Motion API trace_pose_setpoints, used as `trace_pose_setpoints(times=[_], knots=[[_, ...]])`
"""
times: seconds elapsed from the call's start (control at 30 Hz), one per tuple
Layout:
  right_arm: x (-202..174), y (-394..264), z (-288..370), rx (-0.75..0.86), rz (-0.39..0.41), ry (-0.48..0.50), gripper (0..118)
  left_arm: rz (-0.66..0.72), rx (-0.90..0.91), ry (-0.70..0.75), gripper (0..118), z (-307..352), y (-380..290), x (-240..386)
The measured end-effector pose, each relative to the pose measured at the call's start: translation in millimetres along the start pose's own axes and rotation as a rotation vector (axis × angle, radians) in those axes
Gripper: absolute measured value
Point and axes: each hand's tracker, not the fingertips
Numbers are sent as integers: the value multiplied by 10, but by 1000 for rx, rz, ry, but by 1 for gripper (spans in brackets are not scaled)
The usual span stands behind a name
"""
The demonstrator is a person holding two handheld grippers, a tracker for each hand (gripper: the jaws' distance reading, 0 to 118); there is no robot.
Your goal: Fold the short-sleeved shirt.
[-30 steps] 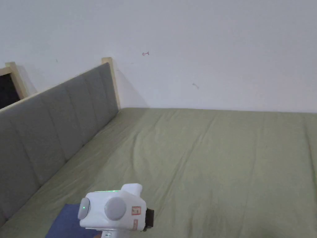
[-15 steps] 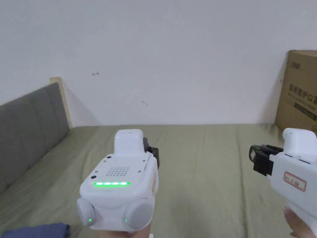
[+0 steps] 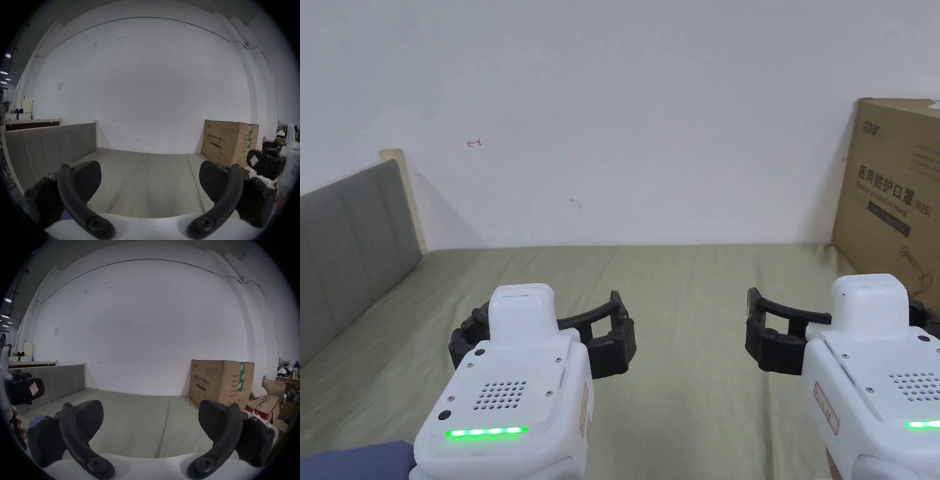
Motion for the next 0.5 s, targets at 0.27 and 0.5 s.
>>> trace_pose_setpoints(times=[0.27, 0.5], knots=[[-90, -4, 41, -8, 28, -2, 118, -30, -19, -4, 118, -11, -15, -51], [-120, -34, 46, -24, 17, -9, 118, -78, -8, -25, 118, 6, -19, -57]])
